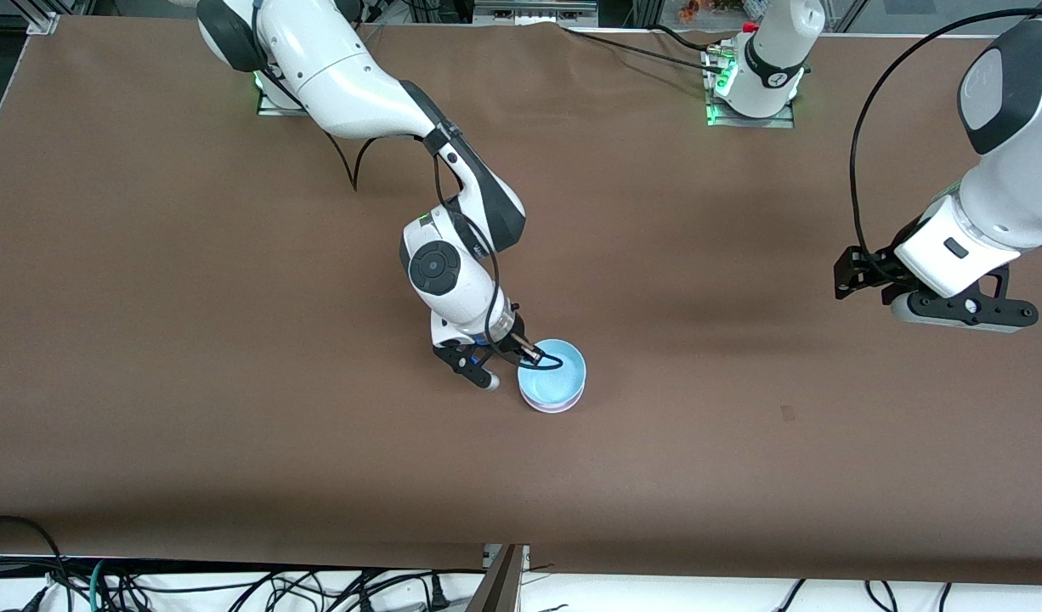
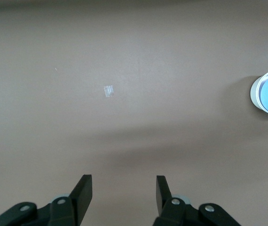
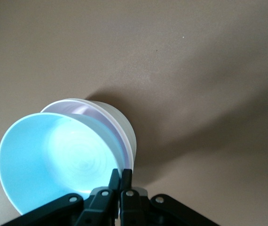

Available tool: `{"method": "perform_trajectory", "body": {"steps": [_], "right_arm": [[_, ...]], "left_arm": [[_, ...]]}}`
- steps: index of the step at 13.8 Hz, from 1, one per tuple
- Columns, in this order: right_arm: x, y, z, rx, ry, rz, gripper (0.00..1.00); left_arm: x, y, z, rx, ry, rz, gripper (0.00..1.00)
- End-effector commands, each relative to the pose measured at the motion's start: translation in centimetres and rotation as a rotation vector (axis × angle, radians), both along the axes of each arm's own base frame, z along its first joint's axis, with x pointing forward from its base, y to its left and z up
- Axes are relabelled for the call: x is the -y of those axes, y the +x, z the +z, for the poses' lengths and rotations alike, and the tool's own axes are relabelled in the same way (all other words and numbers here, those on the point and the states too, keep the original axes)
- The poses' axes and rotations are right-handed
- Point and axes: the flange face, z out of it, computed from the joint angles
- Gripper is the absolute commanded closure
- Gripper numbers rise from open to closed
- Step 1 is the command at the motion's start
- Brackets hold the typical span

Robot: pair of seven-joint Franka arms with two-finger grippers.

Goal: Stack pink and blue bowls on white bowl
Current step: 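Lower the blue bowl into the pink bowl and open the right gripper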

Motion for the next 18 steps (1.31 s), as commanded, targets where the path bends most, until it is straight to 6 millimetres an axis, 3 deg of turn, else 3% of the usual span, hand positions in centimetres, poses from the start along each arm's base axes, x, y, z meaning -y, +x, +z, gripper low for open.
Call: {"method": "perform_trajectory", "body": {"steps": [1,6,7,8,11,14,16,18], "right_arm": [[-0.6,0.4,0.3,0.02,0.011,-0.014,1.0],[-0.4,0.6,0.4,0.029,0.012,-0.019,0.99],[-0.5,0.5,0.1,0.027,0.011,-0.017,0.93],[-0.5,0.5,0.0,0.028,0.009,-0.017,0.8],[-0.5,0.5,0.0,0.036,0.009,-0.014,0.63],[0.2,1.0,0.7,0.043,-0.014,-0.006,0.55],[1.6,1.7,1.4,0.021,-0.048,-0.008,0.45],[4.0,2.6,3.2,-0.009,-0.108,0.008,0.27]], "left_arm": [[-0.1,-0.2,0.5,0.012,0.019,-0.02,0.37],[-0.2,-0.2,0.3,0.01,0.019,-0.018,0.37],[-0.2,-0.2,0.3,0.01,0.019,-0.018,0.37],[-0.1,-0.2,0.3,0.01,0.019,-0.02,0.37],[-0.2,-0.1,0.1,0.009,0.019,-0.018,0.36],[-0.2,0.0,0.0,0.009,0.019,-0.018,0.36],[-0.2,0.0,0.1,0.009,0.019,-0.018,0.36],[-0.2,-0.1,0.2,0.01,0.019,-0.018,0.35]]}}
